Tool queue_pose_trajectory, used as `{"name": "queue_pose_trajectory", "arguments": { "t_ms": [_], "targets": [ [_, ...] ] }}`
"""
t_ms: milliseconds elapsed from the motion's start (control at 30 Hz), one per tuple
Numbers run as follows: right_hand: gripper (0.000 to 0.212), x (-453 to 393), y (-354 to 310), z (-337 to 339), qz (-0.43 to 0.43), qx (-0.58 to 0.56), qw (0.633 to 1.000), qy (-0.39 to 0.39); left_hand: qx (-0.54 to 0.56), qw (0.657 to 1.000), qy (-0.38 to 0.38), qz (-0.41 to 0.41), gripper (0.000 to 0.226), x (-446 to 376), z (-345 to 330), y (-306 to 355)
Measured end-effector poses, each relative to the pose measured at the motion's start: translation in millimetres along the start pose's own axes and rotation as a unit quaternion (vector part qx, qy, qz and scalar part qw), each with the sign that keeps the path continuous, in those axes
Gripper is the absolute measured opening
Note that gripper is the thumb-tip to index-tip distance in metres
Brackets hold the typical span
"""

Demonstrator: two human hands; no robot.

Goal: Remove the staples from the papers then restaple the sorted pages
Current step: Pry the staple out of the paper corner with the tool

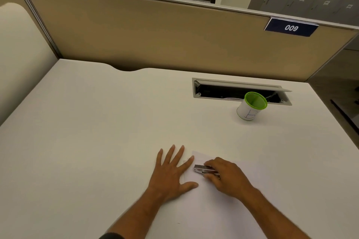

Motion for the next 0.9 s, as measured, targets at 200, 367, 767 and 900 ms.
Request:
{"name": "queue_pose_trajectory", "arguments": {
  "t_ms": [200, 367, 767, 900],
  "targets": [
    [0.027, -3, -3, -8, -0.010, -0.015, 1.000, 0.006, -0.008, 1.000, 0.006, 0.001, 0.084, 0, 0, 0],
    [0.025, -5, -8, -10, -0.015, -0.020, 1.000, 0.004, 0.012, 1.000, 0.023, 0.005, 0.089, -1, -1, 1],
    [0.026, -9, -8, -4, -0.007, 0.036, 0.999, -0.022, 0.023, 0.999, 0.040, 0.013, 0.095, -2, 0, 0],
    [0.027, -12, -11, -4, 0.005, 0.043, 0.999, -0.027, 0.029, 0.998, 0.047, 0.011, 0.094, -2, 1, 0]
  ]
}}
Point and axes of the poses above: each hand's wrist, its own x-axis away from the middle knuckle, its own z-axis out of the back of the hand, y = z × x, the point moved 8 cm from there along -x, towards the middle knuckle, and after that the axes turned 2 degrees about z, right-handed, at the moved point
